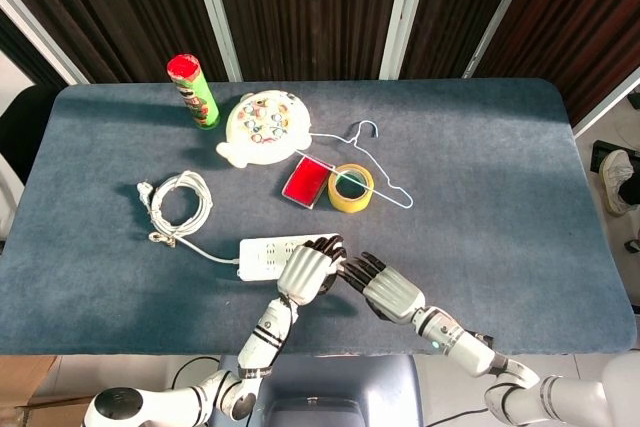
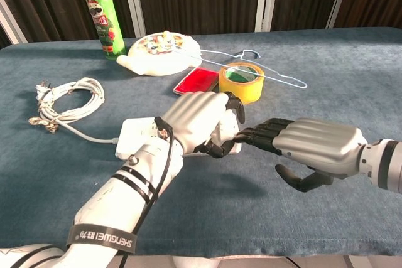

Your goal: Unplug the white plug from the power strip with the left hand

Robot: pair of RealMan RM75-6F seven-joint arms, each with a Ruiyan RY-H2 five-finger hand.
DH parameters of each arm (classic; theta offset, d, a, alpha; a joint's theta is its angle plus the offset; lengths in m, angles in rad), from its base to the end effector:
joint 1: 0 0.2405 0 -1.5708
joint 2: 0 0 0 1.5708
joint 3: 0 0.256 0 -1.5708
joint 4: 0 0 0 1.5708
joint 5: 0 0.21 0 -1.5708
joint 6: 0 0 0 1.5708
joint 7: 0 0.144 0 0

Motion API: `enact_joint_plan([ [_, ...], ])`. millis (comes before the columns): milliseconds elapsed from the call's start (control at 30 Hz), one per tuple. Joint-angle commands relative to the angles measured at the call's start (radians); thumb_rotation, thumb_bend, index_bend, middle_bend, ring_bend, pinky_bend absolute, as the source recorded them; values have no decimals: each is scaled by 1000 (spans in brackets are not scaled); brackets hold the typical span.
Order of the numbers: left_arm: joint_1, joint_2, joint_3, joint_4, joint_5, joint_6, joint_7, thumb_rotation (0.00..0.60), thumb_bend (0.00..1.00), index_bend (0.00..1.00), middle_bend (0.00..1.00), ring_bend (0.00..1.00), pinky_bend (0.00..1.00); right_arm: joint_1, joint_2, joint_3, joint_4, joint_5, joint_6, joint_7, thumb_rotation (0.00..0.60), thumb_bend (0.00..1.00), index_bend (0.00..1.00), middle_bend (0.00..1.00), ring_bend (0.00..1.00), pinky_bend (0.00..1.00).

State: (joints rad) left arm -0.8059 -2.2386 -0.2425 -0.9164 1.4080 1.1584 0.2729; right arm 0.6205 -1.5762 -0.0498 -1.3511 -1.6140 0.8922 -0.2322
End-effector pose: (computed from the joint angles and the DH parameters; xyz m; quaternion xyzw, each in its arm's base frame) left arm -0.0417 0.2951 -0.1569 -0.7145 -0.3210 -0.5001 0.3693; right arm -0.1999 -0.2623 -0.0606 0.8740 -0.2556 0.2880 0.2963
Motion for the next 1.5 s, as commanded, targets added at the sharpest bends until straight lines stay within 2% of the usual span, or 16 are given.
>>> enact_joint_plan([
  [33,1,9,-3,-14,5,8,-4,600,698,413,506,462,518,2,2,2,-12,15,-8,-20,600,824,0,119,0,29],
  [367,-4,83,-43,-139,24,48,-7,600,687,409,506,462,515,-11,31,1,-38,11,38,-33,600,824,0,119,0,29],
  [433,2,147,-76,-222,43,94,-5,600,689,408,506,462,514,-30,64,0,-65,-13,101,-31,600,824,0,118,0,29],
  [533,37,254,-80,-339,30,97,2,600,688,407,505,461,511,-54,127,-13,-111,-55,179,-13,600,824,0,115,0,29],
  [733,87,374,-89,-404,-8,101,-20,600,682,397,495,456,507,-102,236,-26,-184,-122,327,35,600,824,0,109,0,25],
  [1000,163,506,-77,-369,-94,77,-73,600,644,361,457,416,470,-182,373,-34,-248,-178,502,73,600,824,0,105,0,23],
  [1200,229,557,-34,-288,-160,30,-153,600,621,351,444,410,462,-243,438,-40,-276,-198,595,98,600,816,0,96,0,23],
  [1400,265,538,22,-176,-186,-33,-220,600,575,321,411,360,361,-267,459,-47,-286,-179,572,93,600,776,0,84,0,20],
  [1500,271,531,45,-148,-175,-46,-234,600,551,257,342,311,338,-269,460,-47,-291,-156,533,71,600,755,0,78,0,19],
])
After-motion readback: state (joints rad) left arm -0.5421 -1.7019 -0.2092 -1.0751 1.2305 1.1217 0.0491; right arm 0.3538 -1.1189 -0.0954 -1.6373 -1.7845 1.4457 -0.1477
